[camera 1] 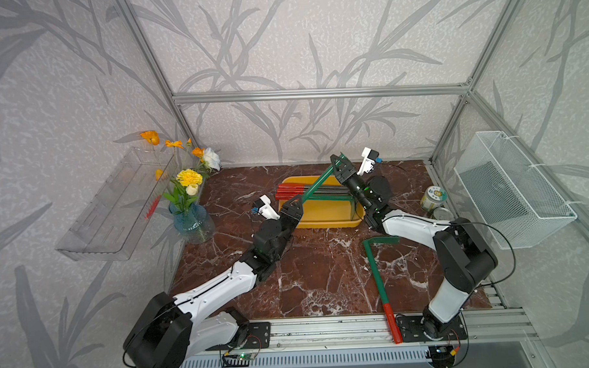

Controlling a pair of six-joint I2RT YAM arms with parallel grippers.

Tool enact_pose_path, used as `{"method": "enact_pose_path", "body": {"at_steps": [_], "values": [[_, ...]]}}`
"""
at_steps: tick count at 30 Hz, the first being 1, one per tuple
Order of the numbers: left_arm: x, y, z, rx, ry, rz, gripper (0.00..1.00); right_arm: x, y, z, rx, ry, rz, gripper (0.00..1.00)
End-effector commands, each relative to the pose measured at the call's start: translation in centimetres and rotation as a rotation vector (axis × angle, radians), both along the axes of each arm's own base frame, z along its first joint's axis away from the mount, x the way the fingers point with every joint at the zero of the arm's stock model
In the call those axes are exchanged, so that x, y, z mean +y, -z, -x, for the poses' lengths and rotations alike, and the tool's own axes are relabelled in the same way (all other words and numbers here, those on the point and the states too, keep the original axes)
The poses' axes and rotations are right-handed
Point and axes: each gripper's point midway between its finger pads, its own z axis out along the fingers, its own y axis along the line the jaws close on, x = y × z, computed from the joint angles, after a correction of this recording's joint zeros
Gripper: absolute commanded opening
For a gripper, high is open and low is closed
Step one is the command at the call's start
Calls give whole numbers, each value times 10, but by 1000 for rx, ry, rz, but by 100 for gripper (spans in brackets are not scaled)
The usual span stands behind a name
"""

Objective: Put the small hoe into the storage box
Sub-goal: Pick up the hoe from the center of the board.

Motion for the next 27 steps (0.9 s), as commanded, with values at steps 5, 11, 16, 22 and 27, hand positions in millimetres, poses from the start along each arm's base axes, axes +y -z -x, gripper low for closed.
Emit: {"method": "enact_pose_path", "body": {"at_steps": [5, 11, 16, 22, 27], "values": [[15, 1, 2, -8, -73, 13, 50, -11, -52, -4, -159, 11, -130, 0], [16, -5, -15, -36, -94, 28, 52, -17, -61, 10, -178, 2, -144, 0], [4, 8, -25, -23, -64, 82, 57, -17, -64, 12, -187, -10, -159, 0], [9, 2, -29, -44, -100, 72, 61, -15, -63, 11, -185, -32, -193, 0], [21, -9, -32, -91, -150, 81, 61, -17, -53, 16, -165, -33, -192, 0]]}}
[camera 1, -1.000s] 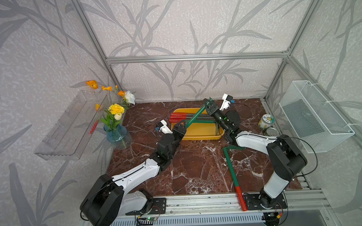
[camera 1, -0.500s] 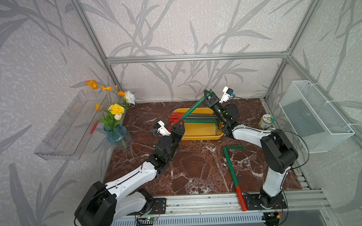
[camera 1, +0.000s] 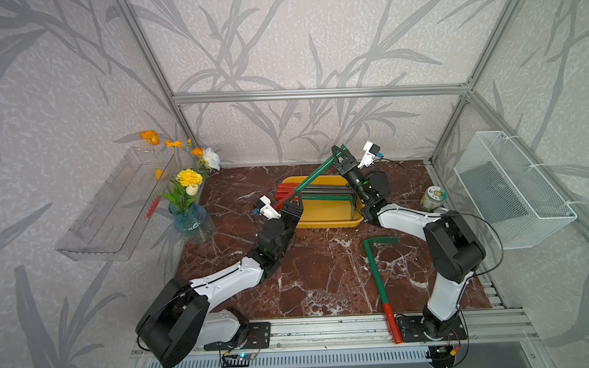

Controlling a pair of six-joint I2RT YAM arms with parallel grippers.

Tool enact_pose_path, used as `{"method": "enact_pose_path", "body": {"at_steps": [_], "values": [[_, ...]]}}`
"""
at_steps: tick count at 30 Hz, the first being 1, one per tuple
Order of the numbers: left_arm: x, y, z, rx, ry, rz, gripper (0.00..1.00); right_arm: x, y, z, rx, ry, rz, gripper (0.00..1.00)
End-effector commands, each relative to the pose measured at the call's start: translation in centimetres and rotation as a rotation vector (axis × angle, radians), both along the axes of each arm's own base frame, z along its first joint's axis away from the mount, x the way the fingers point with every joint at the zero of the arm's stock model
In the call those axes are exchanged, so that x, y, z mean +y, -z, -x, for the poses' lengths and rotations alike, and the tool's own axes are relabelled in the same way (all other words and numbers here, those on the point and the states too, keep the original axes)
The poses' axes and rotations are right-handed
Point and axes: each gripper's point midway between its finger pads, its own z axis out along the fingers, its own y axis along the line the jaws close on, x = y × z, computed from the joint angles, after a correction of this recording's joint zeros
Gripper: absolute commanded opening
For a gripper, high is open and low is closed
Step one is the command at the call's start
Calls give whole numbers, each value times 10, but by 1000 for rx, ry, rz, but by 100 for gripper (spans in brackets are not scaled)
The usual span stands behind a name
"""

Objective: Put the small hoe into the storage box
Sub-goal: Pick up the hoe from the center of the board.

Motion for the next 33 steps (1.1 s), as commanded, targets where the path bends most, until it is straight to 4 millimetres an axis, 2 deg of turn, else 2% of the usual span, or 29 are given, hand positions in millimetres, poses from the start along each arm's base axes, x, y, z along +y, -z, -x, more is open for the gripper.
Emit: {"method": "enact_pose_path", "body": {"at_steps": [1, 11, 15, 19, 22, 28, 31, 33], "values": [[10, -29, -6, -92, -51, 23, 61, -15, -42, 27, -125, -13, -105, 0], [6, -44, -26, -175, -42, 85, 60, -6, -22, 31, -89, -59, -112, 0], [9, -48, -32, -205, -41, 106, 56, 0, -2, 34, -52, -87, -82, 0], [14, -50, -37, -212, -40, 114, 47, 7, 20, 36, -21, -122, -38, 0], [14, -49, -40, -213, -26, 126, 34, 14, 35, 37, -2, -152, -6, 0], [14, -42, -47, -212, -9, 160, 17, 19, 65, 35, 50, -178, 33, 0], [10, -45, -52, -225, 3, 178, 13, 19, 72, 33, 75, -179, 25, 0], [9, -47, -54, -233, 3, 191, 14, 19, 73, 31, 83, -175, 15, 0]]}}
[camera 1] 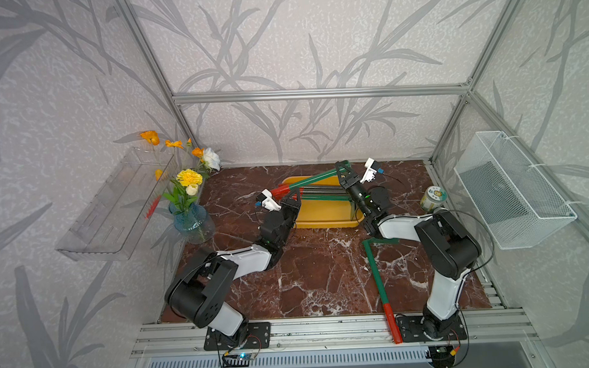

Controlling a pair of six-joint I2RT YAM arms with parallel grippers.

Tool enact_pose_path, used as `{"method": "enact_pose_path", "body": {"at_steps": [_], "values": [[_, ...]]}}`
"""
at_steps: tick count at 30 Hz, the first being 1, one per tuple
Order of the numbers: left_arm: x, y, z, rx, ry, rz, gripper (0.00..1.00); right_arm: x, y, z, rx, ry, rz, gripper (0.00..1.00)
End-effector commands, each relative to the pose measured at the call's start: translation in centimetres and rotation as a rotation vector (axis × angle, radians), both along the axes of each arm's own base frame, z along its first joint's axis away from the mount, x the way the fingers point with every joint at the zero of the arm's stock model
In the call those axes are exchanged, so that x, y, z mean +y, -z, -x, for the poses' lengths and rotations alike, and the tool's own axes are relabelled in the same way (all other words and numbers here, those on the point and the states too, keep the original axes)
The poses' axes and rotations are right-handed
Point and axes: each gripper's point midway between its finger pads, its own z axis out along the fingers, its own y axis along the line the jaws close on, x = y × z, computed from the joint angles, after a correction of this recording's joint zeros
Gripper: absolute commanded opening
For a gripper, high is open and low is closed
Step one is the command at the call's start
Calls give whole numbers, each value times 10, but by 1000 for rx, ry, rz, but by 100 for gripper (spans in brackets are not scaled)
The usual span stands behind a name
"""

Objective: Put the small hoe into the storage box
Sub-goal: Pick up the hoe from the center of the board.

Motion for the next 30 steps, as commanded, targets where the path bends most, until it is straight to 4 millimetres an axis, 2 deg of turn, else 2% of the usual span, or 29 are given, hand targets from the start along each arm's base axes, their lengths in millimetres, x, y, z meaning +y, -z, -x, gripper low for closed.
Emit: {"method": "enact_pose_path", "body": {"at_steps": [1, 4, 7, 12, 15, 17, 20, 30], "values": [[12, -72, -6, -210, -41, 123, 19, 26, 2, 22, -31, -145, 25, 0], [13, -84, -6, -245, -52, 120, 39, 26, 2, 25, -29, -143, 26, 0], [16, -96, -5, -278, -70, 113, 51, 23, 5, 25, -17, -134, 25, 0], [19, -109, -6, -328, -95, 128, 54, 22, 2, 27, -18, -132, 14, 0], [13, -110, -10, -348, -75, 147, 50, 23, -3, 28, -25, -134, 7, 0], [17, -101, -13, -325, -94, 169, 48, 22, -4, 30, -26, -136, 6, 0], [21, -102, -13, -332, -125, 147, 48, 20, -3, 35, -22, -133, 8, 0], [18, -137, -12, -416, -127, 141, 50, 23, 0, 36, -13, -140, 8, 0]]}}
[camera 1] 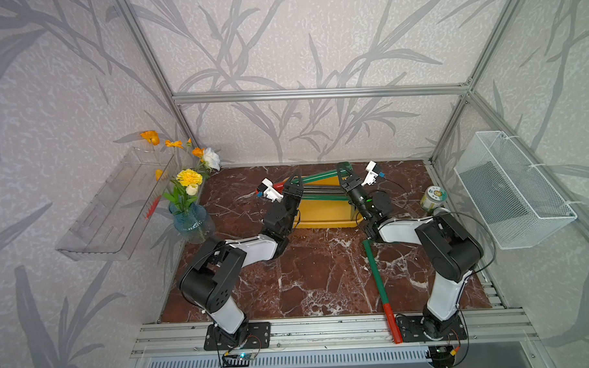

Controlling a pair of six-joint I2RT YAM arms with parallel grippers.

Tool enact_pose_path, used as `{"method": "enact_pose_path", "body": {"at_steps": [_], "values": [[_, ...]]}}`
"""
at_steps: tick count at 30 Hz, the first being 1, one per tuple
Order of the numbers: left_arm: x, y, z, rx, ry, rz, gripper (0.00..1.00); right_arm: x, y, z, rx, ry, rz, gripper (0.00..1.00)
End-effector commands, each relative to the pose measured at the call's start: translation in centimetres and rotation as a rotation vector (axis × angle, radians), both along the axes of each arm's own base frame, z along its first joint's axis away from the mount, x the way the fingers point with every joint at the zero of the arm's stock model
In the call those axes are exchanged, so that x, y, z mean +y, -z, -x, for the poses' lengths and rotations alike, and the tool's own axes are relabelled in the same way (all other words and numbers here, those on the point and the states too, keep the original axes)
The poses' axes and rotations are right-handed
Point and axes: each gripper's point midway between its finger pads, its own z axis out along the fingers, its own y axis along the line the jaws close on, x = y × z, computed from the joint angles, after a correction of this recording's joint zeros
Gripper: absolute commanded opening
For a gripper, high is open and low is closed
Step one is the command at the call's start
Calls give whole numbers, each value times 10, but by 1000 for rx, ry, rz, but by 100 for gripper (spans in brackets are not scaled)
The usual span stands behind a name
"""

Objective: Put the small hoe into the storage box
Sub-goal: Pick up the hoe from the center of the board.

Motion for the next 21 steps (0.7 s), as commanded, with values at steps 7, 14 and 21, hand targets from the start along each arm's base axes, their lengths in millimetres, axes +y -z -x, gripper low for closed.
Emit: {"method": "enact_pose_path", "body": {"at_steps": [7, 14, 21], "values": [[16, -83, 13, -246, -28, 116, 18, 29, 24, 16, 13, -125, 117, 0], [20, -94, 16, -271, -42, 114, 6, 37, 43, 15, 50, -154, 129, 0], [18, -113, 16, -315, -38, 120, 0, 37, 72, 15, 116, -159, 148, 18]]}}
